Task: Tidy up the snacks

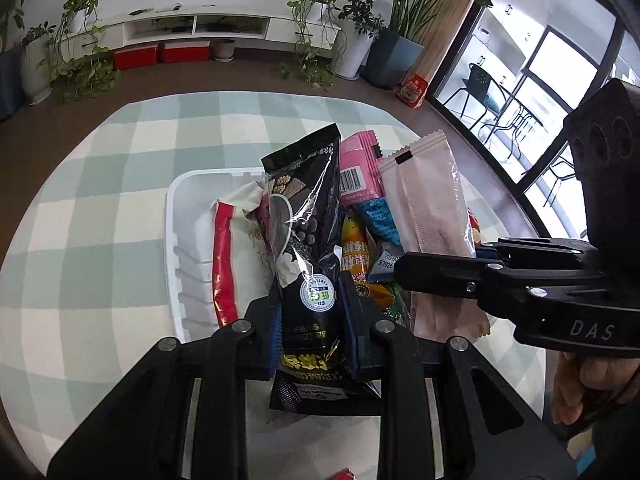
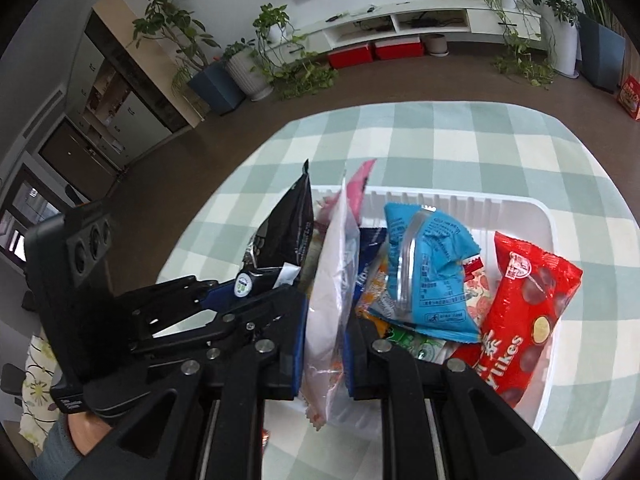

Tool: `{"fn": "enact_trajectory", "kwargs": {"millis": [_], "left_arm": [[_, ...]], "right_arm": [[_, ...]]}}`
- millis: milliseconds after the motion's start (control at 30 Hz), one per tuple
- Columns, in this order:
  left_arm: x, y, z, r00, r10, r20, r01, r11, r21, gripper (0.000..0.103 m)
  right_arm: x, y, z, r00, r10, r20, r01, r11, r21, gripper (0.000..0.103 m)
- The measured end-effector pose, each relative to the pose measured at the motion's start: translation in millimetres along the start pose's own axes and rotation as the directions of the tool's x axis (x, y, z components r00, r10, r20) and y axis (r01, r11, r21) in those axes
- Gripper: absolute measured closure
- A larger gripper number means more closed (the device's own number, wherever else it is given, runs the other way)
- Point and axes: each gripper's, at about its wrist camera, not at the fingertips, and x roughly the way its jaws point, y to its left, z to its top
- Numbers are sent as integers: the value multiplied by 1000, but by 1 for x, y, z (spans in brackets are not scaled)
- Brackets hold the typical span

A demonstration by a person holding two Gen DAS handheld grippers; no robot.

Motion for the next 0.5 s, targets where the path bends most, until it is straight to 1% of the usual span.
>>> {"fn": "enact_trajectory", "kwargs": {"millis": [167,233,500], "left_arm": [[10,1,-2,1000,3,3,-3,1000,5,80],[12,2,-3,1000,4,2,-4,1000,3,79],[16,0,-6,1000,7,-1,-7,1000,3,77]], "right_arm": [[13,-12,-2,1000,-6,-14,6,1000,17,86],[18,-14,-2,1000,-10,-19,10,1000,14,86],[32,-26,-5,999,-17,-42,19,999,41,86]]}}
